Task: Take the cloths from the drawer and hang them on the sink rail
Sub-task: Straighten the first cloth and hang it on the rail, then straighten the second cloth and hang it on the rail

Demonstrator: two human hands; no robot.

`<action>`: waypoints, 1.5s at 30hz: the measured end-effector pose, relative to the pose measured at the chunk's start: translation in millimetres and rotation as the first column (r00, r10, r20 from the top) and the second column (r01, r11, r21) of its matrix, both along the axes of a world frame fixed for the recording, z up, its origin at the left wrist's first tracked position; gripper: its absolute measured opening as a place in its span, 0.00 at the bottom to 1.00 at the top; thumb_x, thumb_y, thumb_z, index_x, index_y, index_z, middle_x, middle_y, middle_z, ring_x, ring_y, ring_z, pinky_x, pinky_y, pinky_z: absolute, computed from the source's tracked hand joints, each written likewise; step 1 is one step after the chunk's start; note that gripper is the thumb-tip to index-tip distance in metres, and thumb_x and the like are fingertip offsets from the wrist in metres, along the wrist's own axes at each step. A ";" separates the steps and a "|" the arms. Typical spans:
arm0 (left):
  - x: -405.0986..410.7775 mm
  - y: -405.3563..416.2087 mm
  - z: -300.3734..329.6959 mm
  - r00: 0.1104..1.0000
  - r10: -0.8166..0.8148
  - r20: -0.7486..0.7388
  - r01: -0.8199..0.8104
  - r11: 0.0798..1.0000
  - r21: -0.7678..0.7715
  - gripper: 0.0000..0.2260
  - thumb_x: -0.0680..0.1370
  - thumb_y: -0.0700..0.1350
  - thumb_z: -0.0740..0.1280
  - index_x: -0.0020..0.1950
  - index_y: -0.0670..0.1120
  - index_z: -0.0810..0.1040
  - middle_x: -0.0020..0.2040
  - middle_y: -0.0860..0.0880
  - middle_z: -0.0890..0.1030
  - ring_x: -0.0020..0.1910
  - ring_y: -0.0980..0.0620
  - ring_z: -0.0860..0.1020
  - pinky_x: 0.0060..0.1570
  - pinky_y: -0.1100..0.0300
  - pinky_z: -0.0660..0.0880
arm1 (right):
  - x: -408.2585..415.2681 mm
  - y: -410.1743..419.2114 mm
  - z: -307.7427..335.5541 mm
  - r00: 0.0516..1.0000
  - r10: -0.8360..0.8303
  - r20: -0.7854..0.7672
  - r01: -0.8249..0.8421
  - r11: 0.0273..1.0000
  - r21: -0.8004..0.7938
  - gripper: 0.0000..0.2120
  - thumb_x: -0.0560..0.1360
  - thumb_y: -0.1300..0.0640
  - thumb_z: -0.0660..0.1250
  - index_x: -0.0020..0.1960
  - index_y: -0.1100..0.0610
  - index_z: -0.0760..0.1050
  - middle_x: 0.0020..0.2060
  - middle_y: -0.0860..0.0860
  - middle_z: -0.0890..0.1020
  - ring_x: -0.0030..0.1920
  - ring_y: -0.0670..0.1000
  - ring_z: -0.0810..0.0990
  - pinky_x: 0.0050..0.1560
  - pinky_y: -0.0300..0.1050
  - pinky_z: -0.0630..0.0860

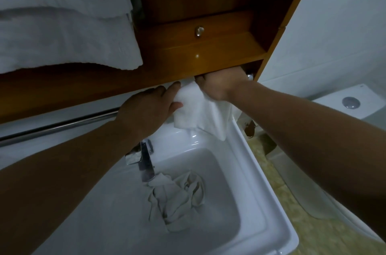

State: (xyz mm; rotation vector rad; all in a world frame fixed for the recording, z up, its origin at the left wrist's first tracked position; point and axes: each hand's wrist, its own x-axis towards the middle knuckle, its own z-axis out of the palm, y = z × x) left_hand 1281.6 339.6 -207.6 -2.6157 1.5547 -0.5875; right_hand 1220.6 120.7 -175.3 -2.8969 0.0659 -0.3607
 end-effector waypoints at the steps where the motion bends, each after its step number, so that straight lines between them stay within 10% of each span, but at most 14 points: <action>1: -0.6 0.6 -1.8 0.999 0.007 0.032 -0.007 1.000 0.003 0.24 0.82 0.59 0.54 0.69 0.44 0.72 0.34 0.44 0.78 0.26 0.49 0.74 0.25 0.63 0.62 | -4.1 1.6 -3.3 0.999 -0.007 0.041 0.009 0.999 -0.044 0.13 0.81 0.47 0.55 0.42 0.50 0.71 0.31 0.45 0.70 0.37 0.53 0.74 0.40 0.46 0.71; 6: 0.1 -0.9 -2.7 0.997 -0.013 0.071 0.014 1.000 -0.008 0.27 0.81 0.62 0.53 0.71 0.45 0.70 0.33 0.45 0.77 0.24 0.52 0.69 0.24 0.63 0.61 | -36.7 -7.7 -24.7 0.961 0.072 0.266 0.017 0.948 -0.318 0.20 0.83 0.44 0.54 0.47 0.55 0.78 0.38 0.54 0.81 0.38 0.57 0.79 0.43 0.49 0.72; 14: -3.1 -2.1 -0.3 0.999 0.009 0.052 -0.008 1.000 -0.015 0.22 0.81 0.61 0.56 0.66 0.46 0.71 0.34 0.45 0.77 0.24 0.49 0.71 0.24 0.64 0.62 | -21.9 -3.9 -13.2 0.999 -0.038 0.038 0.045 0.981 -0.187 0.30 0.81 0.35 0.46 0.39 0.53 0.76 0.32 0.52 0.78 0.37 0.55 0.79 0.40 0.47 0.73; 20: -3.6 -2.9 -1.8 0.999 0.010 0.034 -0.009 1.000 -0.030 0.24 0.80 0.61 0.53 0.62 0.45 0.73 0.33 0.45 0.77 0.24 0.48 0.74 0.24 0.63 0.64 | 2.6 -27.7 -1.3 0.966 0.096 -0.241 -0.083 0.995 0.061 0.24 0.79 0.34 0.52 0.73 0.39 0.65 0.72 0.50 0.72 0.71 0.55 0.68 0.74 0.54 0.62; 28: -4.1 -5.4 0.1 1.000 0.011 0.001 -0.011 0.998 -0.061 0.19 0.81 0.58 0.57 0.57 0.44 0.76 0.33 0.46 0.77 0.25 0.47 0.74 0.24 0.62 0.64 | -13.7 -26.5 2.8 0.991 0.095 -0.094 -0.094 0.996 0.008 0.22 0.79 0.34 0.54 0.64 0.44 0.74 0.57 0.51 0.81 0.59 0.55 0.77 0.63 0.49 0.71; 34: -12.0 -2.0 3.3 0.997 0.056 -0.059 -0.061 0.995 -0.084 0.20 0.81 0.53 0.58 0.65 0.40 0.74 0.45 0.40 0.82 0.40 0.42 0.80 0.40 0.51 0.75 | -33.1 -29.6 -9.3 1.000 0.013 0.019 -0.011 0.990 -0.141 0.25 0.81 0.35 0.48 0.45 0.51 0.76 0.35 0.48 0.78 0.37 0.51 0.78 0.37 0.43 0.68; 40: -49.8 12.5 21.0 0.989 -0.019 -0.145 -0.011 0.979 -0.202 0.25 0.81 0.57 0.57 0.72 0.43 0.68 0.65 0.42 0.76 0.63 0.43 0.75 0.60 0.46 0.73 | -57.8 -10.9 -22.0 0.953 0.002 0.303 0.060 0.979 -0.195 0.20 0.84 0.44 0.55 0.60 0.57 0.76 0.53 0.57 0.81 0.55 0.59 0.78 0.59 0.55 0.71; 45: -90.5 54.0 -6.9 0.989 -0.001 -0.149 -0.029 0.979 -0.200 0.22 0.80 0.53 0.60 0.69 0.42 0.72 0.65 0.42 0.76 0.64 0.41 0.73 0.58 0.44 0.71 | -98.9 28.1 -57.6 0.888 0.144 0.436 -0.060 0.978 -0.200 0.17 0.78 0.54 0.66 0.62 0.62 0.76 0.59 0.62 0.79 0.60 0.60 0.75 0.65 0.58 0.68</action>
